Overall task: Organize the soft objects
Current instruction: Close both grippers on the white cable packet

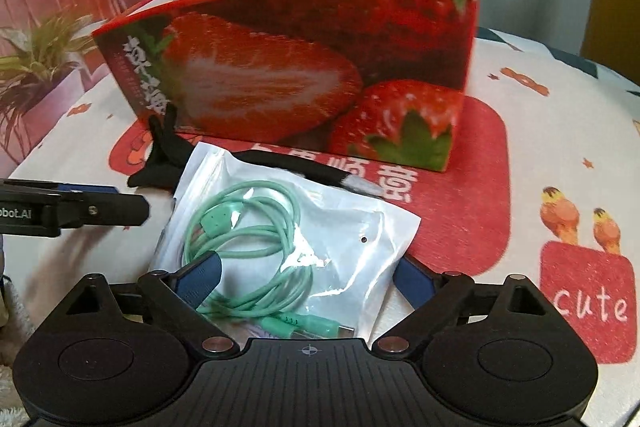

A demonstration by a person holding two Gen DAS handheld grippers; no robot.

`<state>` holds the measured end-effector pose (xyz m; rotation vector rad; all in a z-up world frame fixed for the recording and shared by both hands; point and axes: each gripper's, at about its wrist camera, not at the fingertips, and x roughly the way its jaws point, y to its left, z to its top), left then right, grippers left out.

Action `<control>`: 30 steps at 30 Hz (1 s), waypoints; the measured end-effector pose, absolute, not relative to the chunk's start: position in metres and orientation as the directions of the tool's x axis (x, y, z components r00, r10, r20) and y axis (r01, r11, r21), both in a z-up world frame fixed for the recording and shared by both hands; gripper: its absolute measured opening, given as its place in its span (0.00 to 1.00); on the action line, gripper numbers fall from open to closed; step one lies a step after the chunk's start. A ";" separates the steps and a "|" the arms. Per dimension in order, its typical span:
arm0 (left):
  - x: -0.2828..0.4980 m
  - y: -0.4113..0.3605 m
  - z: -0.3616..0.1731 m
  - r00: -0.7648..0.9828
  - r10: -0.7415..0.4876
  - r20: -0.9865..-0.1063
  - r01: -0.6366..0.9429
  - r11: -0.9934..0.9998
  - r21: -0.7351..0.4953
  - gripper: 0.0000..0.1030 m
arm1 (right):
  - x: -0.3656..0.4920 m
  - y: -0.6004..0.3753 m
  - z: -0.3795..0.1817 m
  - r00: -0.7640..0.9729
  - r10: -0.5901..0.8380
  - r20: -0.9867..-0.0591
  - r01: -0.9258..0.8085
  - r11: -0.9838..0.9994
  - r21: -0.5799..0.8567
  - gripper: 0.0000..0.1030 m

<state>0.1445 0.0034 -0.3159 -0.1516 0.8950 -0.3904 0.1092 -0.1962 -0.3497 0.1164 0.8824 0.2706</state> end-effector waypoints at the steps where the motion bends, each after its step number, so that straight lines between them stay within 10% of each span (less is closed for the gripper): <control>1: 0.145 0.002 -0.316 0.556 -0.403 -0.727 0.274 0.915 -0.297 0.62 | 0.110 -0.194 -0.350 0.604 0.285 -0.744 -0.194 0.958 0.210 0.87; 30: 0.151 0.005 -0.332 0.493 -0.480 -0.725 0.275 0.877 -0.394 0.52 | 0.102 -0.200 -0.343 0.564 0.360 -0.743 -0.248 0.932 0.263 0.68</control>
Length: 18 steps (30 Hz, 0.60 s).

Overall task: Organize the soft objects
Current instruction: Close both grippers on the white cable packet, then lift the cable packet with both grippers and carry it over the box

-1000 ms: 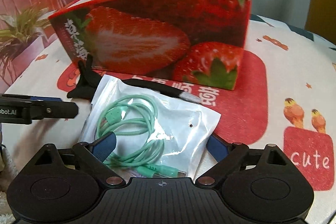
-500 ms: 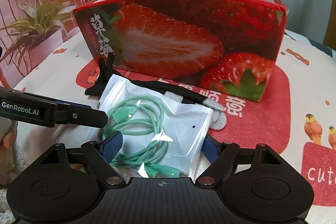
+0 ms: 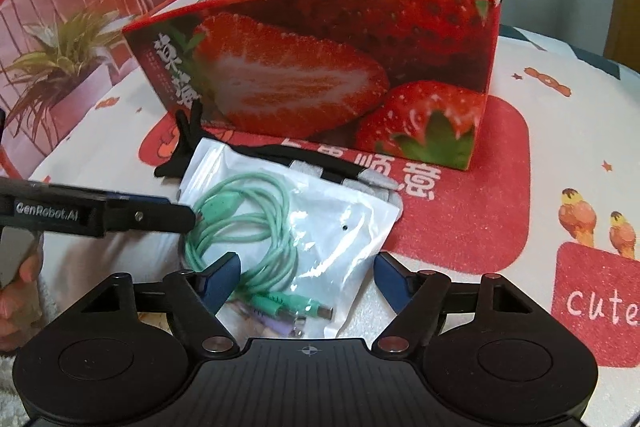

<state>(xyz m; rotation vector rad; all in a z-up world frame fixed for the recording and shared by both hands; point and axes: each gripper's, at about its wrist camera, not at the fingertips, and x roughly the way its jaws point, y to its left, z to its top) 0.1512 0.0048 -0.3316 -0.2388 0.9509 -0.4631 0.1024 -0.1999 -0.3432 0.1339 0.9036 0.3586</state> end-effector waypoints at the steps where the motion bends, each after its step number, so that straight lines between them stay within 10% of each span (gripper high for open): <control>1: 0.151 0.005 -0.332 0.493 -0.481 -0.725 0.275 0.877 -0.394 0.52 | 0.102 -0.199 -0.344 0.559 0.360 -0.747 -0.250 0.932 0.262 0.67; 5: 0.151 0.005 -0.332 0.492 -0.481 -0.725 0.276 0.877 -0.394 0.52 | 0.103 -0.199 -0.346 0.556 0.368 -0.745 -0.243 0.929 0.278 0.62; 7: 0.152 0.005 -0.333 0.479 -0.500 -0.722 0.284 0.866 -0.411 0.33 | 0.104 -0.198 -0.346 0.556 0.381 -0.739 -0.249 0.924 0.289 0.57; 18: 0.168 0.000 -0.336 0.391 -0.560 -0.730 0.367 0.822 -0.434 0.33 | 0.107 -0.195 -0.347 0.573 0.394 -0.719 -0.267 0.919 0.291 0.49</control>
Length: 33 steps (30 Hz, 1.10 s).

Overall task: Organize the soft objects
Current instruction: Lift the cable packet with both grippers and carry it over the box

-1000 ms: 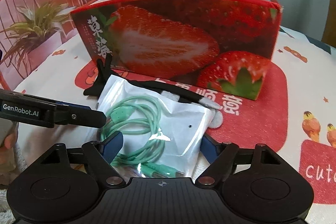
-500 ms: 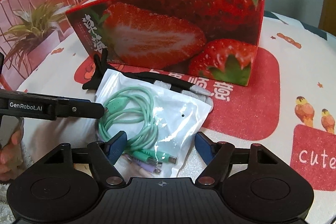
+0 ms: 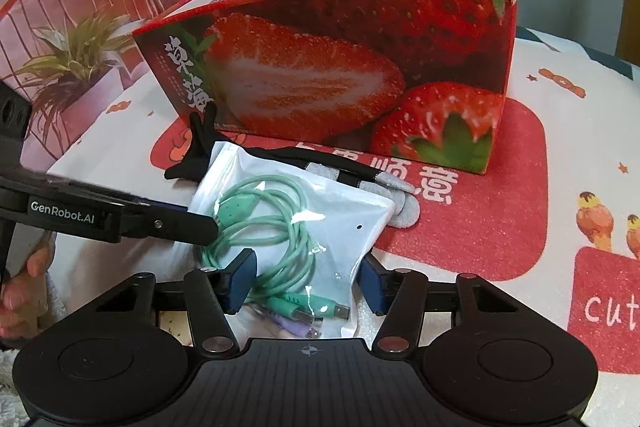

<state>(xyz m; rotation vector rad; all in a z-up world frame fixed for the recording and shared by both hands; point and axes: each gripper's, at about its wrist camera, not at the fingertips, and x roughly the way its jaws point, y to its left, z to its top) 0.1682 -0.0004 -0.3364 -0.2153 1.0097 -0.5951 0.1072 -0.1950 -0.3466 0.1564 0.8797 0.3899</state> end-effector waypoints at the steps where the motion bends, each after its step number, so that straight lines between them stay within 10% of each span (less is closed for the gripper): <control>1: 0.171 -0.001 -0.336 0.384 -0.562 -0.733 0.379 0.820 -0.429 0.32 | 0.108 -0.195 -0.347 0.575 0.394 -0.717 -0.267 0.919 0.291 0.49; 13: 0.169 -0.001 -0.326 0.389 -0.575 -0.720 0.412 0.808 -0.422 0.17 | 0.105 -0.201 -0.334 0.625 0.405 -0.667 -0.268 0.914 0.304 0.21; 33: 0.158 0.028 -0.206 0.616 -0.594 -0.518 0.466 0.805 -0.368 0.17 | 0.117 -0.205 -0.218 0.774 0.461 -0.433 -0.409 0.887 0.214 0.20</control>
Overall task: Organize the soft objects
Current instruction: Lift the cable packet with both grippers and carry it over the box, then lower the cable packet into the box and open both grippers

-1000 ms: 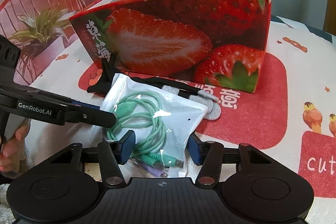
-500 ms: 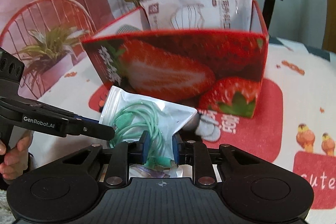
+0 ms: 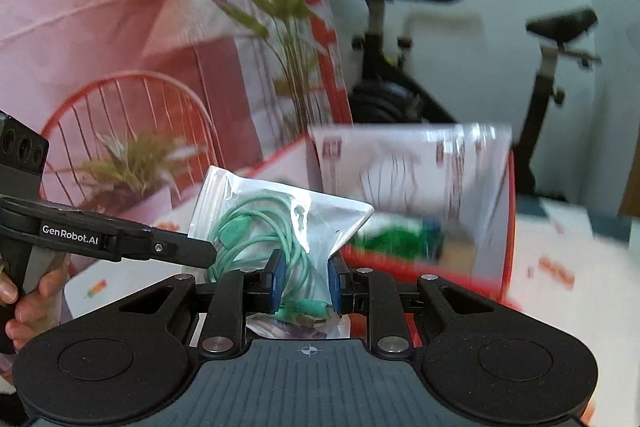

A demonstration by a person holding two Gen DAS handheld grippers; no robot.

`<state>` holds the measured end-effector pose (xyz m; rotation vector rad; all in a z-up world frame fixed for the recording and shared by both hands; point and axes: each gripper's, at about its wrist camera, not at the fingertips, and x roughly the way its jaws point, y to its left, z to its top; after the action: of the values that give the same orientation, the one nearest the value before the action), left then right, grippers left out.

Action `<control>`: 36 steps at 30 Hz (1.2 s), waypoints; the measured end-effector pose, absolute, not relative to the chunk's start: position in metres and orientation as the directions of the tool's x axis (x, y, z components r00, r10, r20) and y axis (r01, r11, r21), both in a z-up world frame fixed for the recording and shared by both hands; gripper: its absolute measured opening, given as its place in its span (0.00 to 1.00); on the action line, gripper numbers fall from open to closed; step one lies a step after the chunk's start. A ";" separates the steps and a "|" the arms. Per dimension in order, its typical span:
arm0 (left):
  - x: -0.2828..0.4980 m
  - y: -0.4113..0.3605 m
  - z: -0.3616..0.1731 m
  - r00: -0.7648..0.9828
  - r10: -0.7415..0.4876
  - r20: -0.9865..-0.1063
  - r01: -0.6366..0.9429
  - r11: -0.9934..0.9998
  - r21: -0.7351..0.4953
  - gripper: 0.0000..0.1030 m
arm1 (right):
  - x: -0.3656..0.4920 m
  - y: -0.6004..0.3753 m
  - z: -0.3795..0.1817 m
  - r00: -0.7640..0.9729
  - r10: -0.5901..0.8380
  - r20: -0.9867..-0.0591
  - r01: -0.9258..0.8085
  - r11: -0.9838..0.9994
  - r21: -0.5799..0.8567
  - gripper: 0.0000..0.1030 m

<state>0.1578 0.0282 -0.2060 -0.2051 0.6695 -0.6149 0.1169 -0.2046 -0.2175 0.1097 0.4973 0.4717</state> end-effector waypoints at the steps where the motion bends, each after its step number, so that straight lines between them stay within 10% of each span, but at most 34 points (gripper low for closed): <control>1: 0.161 0.029 -0.199 0.629 -0.590 -0.505 0.470 0.807 -0.357 0.17 | 0.122 -0.204 -0.211 0.780 0.460 -0.424 -0.414 0.887 0.202 0.20; 9: 0.217 0.013 -0.171 0.701 -0.554 -0.449 0.469 0.833 -0.295 0.17 | 0.184 -0.200 -0.169 0.824 0.417 -0.385 -0.416 0.905 0.088 0.21; 36: 0.341 -0.043 -0.253 0.453 -0.388 -0.803 0.402 0.893 -0.205 0.18 | 0.312 -0.195 -0.272 0.609 0.266 -0.747 -0.260 0.957 0.128 0.24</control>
<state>0.3410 -0.0426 -0.2530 0.0154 0.9868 -0.4874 0.3116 -0.1951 -0.2716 0.0072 0.8644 0.3034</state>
